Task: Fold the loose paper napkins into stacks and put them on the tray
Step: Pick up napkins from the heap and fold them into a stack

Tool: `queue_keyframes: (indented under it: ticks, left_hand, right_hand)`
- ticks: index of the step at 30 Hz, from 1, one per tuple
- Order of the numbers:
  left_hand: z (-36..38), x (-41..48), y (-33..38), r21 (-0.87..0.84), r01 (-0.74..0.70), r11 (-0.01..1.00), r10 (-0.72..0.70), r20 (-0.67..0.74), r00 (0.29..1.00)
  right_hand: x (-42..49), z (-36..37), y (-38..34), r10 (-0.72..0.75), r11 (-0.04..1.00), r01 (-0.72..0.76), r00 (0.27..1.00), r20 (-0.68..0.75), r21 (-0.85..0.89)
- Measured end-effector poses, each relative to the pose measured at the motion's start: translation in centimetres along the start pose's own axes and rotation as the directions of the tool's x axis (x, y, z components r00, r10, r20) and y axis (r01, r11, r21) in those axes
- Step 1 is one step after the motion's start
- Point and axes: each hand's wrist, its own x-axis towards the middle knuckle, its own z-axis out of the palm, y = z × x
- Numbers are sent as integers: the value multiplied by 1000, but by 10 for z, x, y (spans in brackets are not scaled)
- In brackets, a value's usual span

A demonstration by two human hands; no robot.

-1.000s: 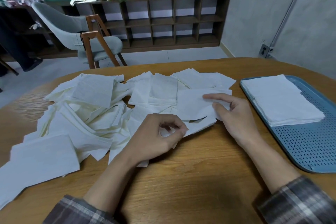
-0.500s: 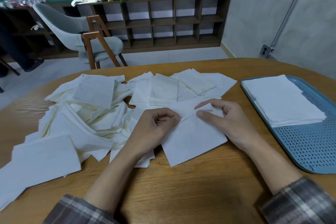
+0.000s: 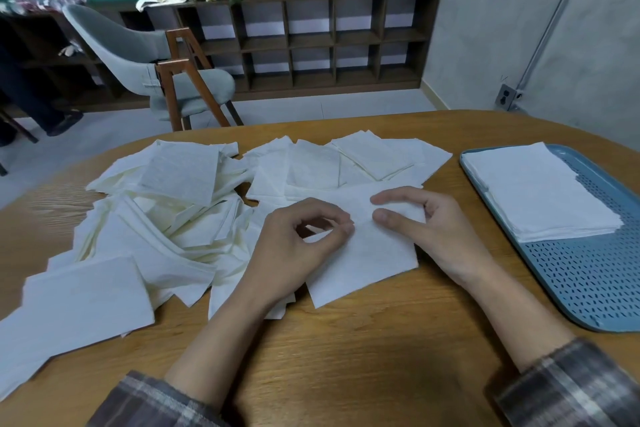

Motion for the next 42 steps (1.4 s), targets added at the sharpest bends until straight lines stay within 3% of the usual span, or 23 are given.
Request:
queue_keyframes:
  ticks: [3,7,11,20,24,29,36,42]
  left_hand:
    - [-4,2,2,-104,66,992,-64,23,998]
    - [-3,2,1,-139,118,983,-119,-2,993]
    - [-1,3,0,-138,110,984,-118,-50,992]
    - [2,3,1,-131,93,987,-104,-86,991]
    - [-1,2,0,-129,68,989,-82,-111,990]
    - [4,3,-4,-36,7,999,-13,-168,986]
    - [6,3,-3,-123,69,990,-83,-115,990]
    - [5,4,-5,-140,90,986,-111,-150,982]
  right_hand:
    - [-1,-2,2,-28,1000,28,999,32,-9]
    - [-4,3,3,-20,991,4,993,113,137]
    - [-4,5,3,19,991,-34,993,115,130]
    - [-4,12,2,-59,997,66,991,119,-49]
    - [-5,14,1,-70,997,73,989,134,-23]
    - [-8,14,-1,-83,992,96,985,154,-82]
    - [-8,14,-2,-93,994,100,987,133,-47]
    - [-8,13,-2,-127,989,134,985,115,-55]
